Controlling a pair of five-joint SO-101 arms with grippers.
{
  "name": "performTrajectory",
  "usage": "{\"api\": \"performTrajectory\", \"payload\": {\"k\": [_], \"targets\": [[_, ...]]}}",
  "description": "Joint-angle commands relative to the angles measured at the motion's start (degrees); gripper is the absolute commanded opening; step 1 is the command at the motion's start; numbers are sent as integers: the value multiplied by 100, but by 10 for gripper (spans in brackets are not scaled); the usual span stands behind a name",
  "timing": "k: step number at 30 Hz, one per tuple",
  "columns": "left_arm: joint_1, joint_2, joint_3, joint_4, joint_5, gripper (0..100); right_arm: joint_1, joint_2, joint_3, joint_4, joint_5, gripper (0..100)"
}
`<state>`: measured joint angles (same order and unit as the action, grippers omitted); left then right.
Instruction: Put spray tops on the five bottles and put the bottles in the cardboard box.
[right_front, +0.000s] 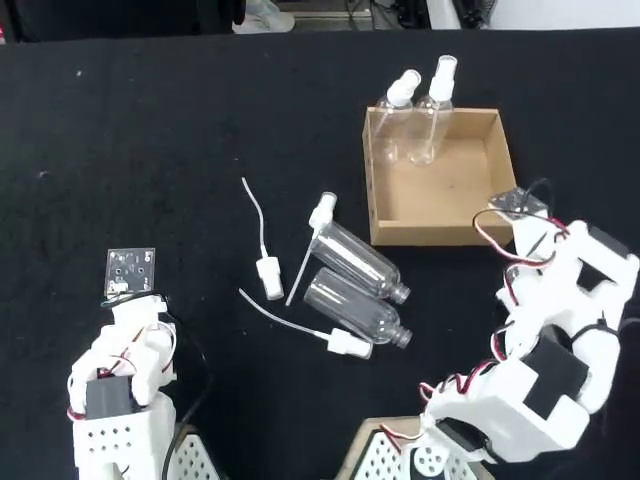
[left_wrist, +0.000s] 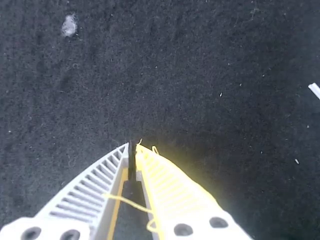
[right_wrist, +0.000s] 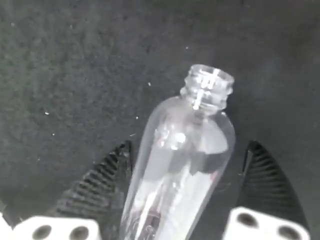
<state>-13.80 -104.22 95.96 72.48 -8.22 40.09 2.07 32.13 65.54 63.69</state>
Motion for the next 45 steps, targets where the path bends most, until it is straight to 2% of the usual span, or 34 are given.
{"api": "performTrajectory", "payload": {"k": [1,4,6,10,12,15,20,25,28,32,34,38,42,45], "targets": [[66,-9,136,35,-53,30,-70,-13,22,-123,26,304],[66,-9,136,35,-53,30,-70,-13,92,-132,26,303],[66,-9,136,35,-53,30,-70,-13,189,-132,26,266],[66,-9,136,35,-53,30,-70,-84,198,-105,18,2],[75,-9,136,35,-53,30,-62,-259,13,0,-53,38],[75,-9,136,35,-53,30,-35,-813,-400,457,-431,14],[75,-9,136,35,-53,30,-510,-2202,-716,1371,-1002,10],[84,-9,136,35,-70,30,-1257,-4171,-743,1705,-1925,10],[303,-18,119,-114,-316,30,-1987,-5367,-743,1705,-2752,10],[92,-18,-101,-1196,-2303,30,-3138,-6343,-743,1705,-3710,10],[-92,-18,-418,-1512,-2813,30,-3587,-6457,-743,1653,-4000,10],[-154,9,-1349,-1670,-2075,37,-4255,-6475,-699,1301,-4413,10],[-119,44,-2325,-1477,-1257,150,-4993,-6510,-743,862,-4923,10],[233,466,-2624,-1266,-1319,176,-5407,-6466,-620,598,-5178,10]]}}
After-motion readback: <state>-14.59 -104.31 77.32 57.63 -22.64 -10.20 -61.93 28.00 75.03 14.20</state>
